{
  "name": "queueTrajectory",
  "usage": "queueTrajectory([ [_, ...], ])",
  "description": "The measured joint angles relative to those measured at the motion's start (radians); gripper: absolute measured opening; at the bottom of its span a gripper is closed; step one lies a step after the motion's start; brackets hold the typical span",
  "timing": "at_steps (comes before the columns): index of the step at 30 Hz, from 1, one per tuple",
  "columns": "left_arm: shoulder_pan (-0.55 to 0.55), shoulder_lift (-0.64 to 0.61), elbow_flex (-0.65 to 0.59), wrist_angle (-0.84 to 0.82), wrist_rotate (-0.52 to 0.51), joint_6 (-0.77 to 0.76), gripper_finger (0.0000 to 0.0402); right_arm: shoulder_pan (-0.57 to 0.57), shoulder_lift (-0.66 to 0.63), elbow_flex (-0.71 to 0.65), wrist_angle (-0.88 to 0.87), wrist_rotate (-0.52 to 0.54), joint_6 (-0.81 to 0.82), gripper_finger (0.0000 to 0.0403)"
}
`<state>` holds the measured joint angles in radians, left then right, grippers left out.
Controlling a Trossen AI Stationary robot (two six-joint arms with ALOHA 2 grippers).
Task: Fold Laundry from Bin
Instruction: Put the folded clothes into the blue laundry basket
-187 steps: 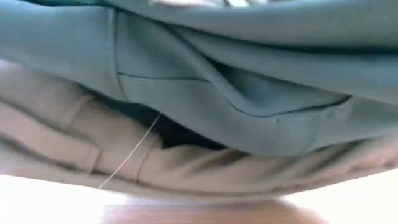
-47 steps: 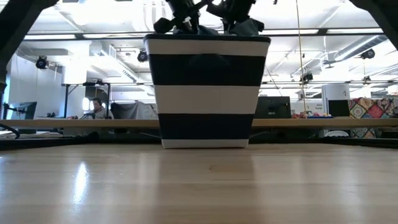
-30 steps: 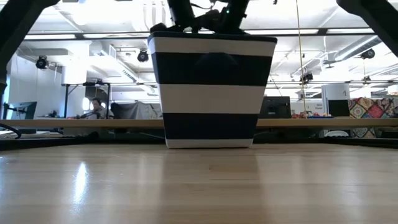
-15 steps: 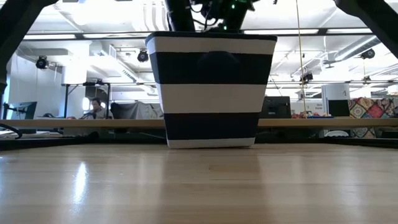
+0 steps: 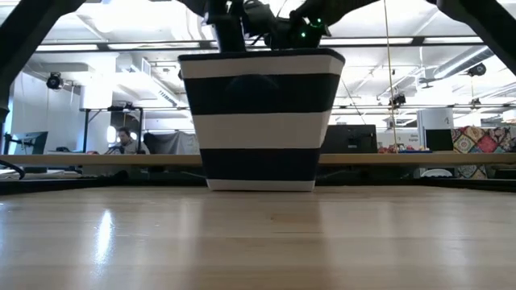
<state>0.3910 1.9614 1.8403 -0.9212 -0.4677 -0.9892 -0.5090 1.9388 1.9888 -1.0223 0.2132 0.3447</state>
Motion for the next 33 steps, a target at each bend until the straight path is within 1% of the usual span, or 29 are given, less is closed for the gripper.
queueTrajectory([
  [2, 0.021, 0.000, -0.004, 0.008, 0.018, 0.045, 0.0000, -0.004, -0.001, -0.029, 0.029, 0.007, 0.059, 0.0031],
  [6, 0.051, 0.000, -0.015, 0.004, 0.019, 0.145, 0.0000, -0.008, -0.002, -0.089, 0.107, 0.005, 0.157, 0.0031],
  [11, 0.076, 0.000, -0.035, 0.031, 0.032, 0.290, 0.0000, -0.009, -0.003, -0.142, 0.167, 0.012, 0.198, 0.0031],
  [14, 0.084, 0.007, -0.047, 0.065, 0.031, 0.372, 0.0000, -0.010, -0.003, -0.157, 0.167, 0.014, 0.208, 0.0031],
  [18, 0.085, 0.024, -0.046, 0.068, 0.029, 0.416, 0.0000, -0.012, -0.003, -0.159, 0.145, 0.016, 0.192, 0.0034],
  [22, 0.085, 0.024, -0.045, 0.064, 0.032, 0.412, 0.0004, -0.016, -0.005, -0.157, 0.117, 0.017, 0.188, 0.0059],
  [25, 0.086, 0.024, -0.020, 0.050, 0.044, 0.429, 0.0025, -0.018, -0.005, -0.134, 0.074, 0.011, 0.187, 0.0092],
  [28, 0.086, 0.024, 0.024, 0.012, 0.051, 0.450, 0.0061, -0.019, -0.005, -0.093, 0.031, 0.012, 0.180, 0.0120],
  [33, 0.090, 0.022, 0.072, -0.050, 0.064, 0.461, 0.0116, -0.019, -0.005, -0.011, -0.089, 0.042, 0.118, 0.0146],
])
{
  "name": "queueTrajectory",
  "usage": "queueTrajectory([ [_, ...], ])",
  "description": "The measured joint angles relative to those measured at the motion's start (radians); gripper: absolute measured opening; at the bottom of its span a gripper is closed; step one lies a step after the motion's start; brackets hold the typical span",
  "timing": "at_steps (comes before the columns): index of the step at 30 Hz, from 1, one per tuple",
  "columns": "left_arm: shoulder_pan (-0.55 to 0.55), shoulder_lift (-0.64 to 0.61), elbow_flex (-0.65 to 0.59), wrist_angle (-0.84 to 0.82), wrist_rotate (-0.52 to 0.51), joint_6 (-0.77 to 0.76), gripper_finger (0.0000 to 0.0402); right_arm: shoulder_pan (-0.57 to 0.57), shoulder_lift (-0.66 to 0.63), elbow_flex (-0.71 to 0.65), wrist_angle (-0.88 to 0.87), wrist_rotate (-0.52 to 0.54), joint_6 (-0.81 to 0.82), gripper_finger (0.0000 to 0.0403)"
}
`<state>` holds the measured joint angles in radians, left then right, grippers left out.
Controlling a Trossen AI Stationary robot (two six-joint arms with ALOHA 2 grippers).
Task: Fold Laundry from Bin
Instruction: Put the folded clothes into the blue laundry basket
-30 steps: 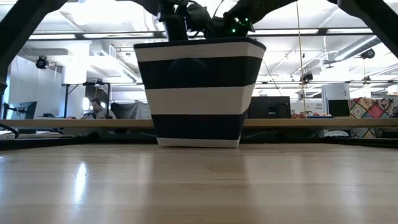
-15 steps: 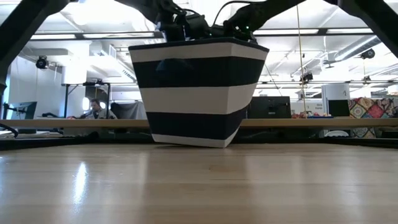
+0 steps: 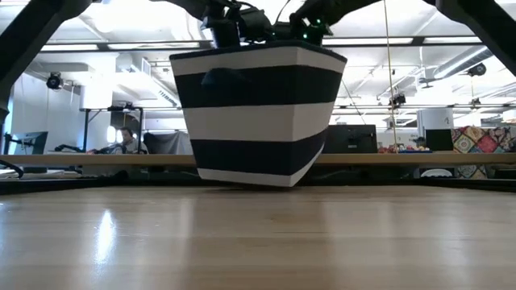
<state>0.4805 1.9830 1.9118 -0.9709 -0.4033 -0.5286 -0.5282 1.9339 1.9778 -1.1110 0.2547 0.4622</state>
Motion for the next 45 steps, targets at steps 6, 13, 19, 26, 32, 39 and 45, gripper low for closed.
queueTrajectory([
  [6, 0.000, -0.001, 0.009, -0.049, 0.008, -0.015, 0.0146, -0.004, 0.000, 0.044, -0.122, 0.020, -0.090, 0.0161],
  [13, 0.004, -0.002, 0.119, -0.189, 0.009, -0.034, 0.0159, 0.009, -0.054, 0.052, -0.144, 0.014, -0.234, 0.0168],
  [19, 0.004, -0.005, 0.267, -0.300, 0.004, -0.031, 0.0160, 0.015, -0.098, 0.088, -0.118, -0.056, -0.366, 0.0167],
  [26, -0.001, -0.013, 0.446, -0.377, 0.005, -0.024, 0.0160, 0.022, -0.136, 0.090, -0.061, -0.130, -0.486, 0.0164],
  [32, -0.009, -0.160, 0.386, -0.451, -0.067, -0.029, 0.0160, 0.048, -0.185, 0.084, 0.027, -0.252, -0.621, 0.0146],
  [39, 0.026, -0.232, 0.262, -0.582, -0.190, -0.038, 0.0160, 0.074, -0.144, 0.048, 0.317, -0.266, -0.666, 0.0104],
  [45, 0.078, -0.346, -0.078, -0.436, -0.158, -0.033, 0.0160, 0.072, -0.029, -0.008, 0.483, -0.280, -0.708, 0.0056],
])
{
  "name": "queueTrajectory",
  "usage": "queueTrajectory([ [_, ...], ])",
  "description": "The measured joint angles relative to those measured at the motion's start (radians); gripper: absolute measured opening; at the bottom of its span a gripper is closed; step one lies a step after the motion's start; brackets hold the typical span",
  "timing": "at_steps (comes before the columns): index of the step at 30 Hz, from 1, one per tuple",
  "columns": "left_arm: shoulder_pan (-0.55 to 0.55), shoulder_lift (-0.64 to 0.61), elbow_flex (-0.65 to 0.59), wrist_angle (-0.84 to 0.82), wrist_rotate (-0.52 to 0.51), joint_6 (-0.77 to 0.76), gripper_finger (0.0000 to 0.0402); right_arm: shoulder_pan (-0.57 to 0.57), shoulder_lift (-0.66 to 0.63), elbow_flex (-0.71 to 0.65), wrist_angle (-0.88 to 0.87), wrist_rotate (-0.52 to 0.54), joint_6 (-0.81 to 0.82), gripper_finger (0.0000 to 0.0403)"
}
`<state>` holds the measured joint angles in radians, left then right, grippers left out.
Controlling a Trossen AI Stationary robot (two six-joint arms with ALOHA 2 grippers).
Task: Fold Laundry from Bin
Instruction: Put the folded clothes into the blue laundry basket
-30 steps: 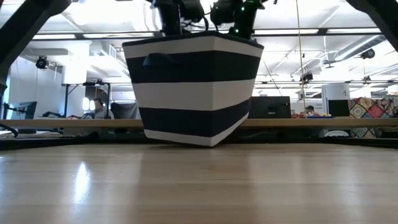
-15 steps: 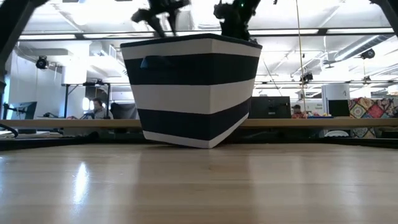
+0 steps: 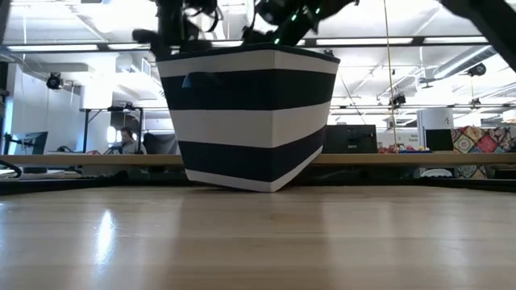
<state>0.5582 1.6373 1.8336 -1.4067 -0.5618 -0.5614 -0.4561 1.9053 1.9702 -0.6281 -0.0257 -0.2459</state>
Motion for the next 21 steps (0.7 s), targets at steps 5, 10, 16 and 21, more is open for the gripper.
queueTrajectory([
  [5, 0.022, -0.134, -0.311, 0.301, 0.111, 0.033, 0.0160, -0.018, 0.131, -0.010, 0.172, -0.001, -0.017, 0.0025],
  [10, 0.005, -0.212, -0.501, 0.458, 0.159, 0.016, 0.0160, -0.060, 0.281, -0.001, 0.246, 0.011, -0.003, 0.0010],
  [16, -0.005, -0.285, -0.594, 0.491, 0.219, -0.011, 0.0160, -0.078, 0.313, 0.063, 0.189, 0.002, 0.034, 0.0009],
  [21, -0.006, -0.338, -0.587, 0.532, 0.247, 0.028, 0.0160, -0.074, 0.200, 0.082, 0.125, 0.017, -0.038, 0.0009],
])
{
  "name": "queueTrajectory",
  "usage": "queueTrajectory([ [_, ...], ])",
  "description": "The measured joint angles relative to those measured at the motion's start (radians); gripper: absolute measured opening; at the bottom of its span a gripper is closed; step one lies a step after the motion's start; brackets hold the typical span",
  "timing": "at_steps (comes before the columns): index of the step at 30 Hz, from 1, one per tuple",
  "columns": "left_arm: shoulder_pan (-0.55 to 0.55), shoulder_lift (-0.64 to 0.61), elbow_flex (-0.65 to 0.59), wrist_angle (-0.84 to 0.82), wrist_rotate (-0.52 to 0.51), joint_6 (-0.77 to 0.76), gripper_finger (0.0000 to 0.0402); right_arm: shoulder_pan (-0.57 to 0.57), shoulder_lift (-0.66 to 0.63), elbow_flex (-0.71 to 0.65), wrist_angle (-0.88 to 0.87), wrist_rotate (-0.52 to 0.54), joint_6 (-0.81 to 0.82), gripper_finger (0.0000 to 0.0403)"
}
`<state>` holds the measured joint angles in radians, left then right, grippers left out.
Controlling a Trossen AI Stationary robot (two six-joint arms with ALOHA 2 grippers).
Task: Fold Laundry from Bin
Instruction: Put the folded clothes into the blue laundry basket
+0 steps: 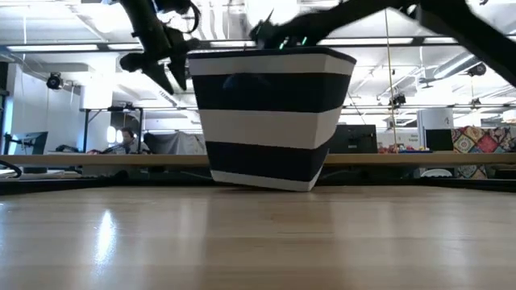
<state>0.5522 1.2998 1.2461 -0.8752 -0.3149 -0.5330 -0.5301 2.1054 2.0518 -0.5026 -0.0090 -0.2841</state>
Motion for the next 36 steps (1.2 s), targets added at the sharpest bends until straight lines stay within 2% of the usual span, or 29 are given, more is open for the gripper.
queueTrajectory([
  [5, 0.002, -0.003, 0.025, 0.036, 0.005, 0.051, 0.0160, -0.040, -0.052, 0.005, -0.015, -0.035, -0.047, 0.0009],
  [11, -0.009, -0.013, 0.116, 0.036, 0.028, 0.089, 0.0160, -0.060, -0.016, -0.002, -0.014, -0.176, -0.023, 0.0009],
  [16, 0.023, -0.014, 0.191, 0.083, 0.184, 0.106, 0.0160, -0.059, 0.026, -0.006, -0.023, -0.145, -0.056, 0.0009],
  [22, 0.021, 0.033, 0.190, 0.147, 0.200, 0.183, 0.0160, -0.058, 0.019, -0.005, -0.025, -0.142, -0.059, 0.0009],
  [29, 0.033, 0.120, 0.174, 0.194, 0.197, 0.184, 0.0158, -0.057, 0.019, -0.005, -0.049, -0.153, -0.102, 0.0009],
  [32, 0.033, 0.172, 0.173, 0.193, 0.205, 0.178, 0.0132, -0.057, 0.019, -0.005, -0.053, -0.161, -0.122, 0.0009],
  [36, 0.008, 0.211, 0.177, 0.194, 0.208, 0.122, 0.0030, -0.058, 0.020, -0.005, -0.053, -0.220, -0.168, 0.0009],
])
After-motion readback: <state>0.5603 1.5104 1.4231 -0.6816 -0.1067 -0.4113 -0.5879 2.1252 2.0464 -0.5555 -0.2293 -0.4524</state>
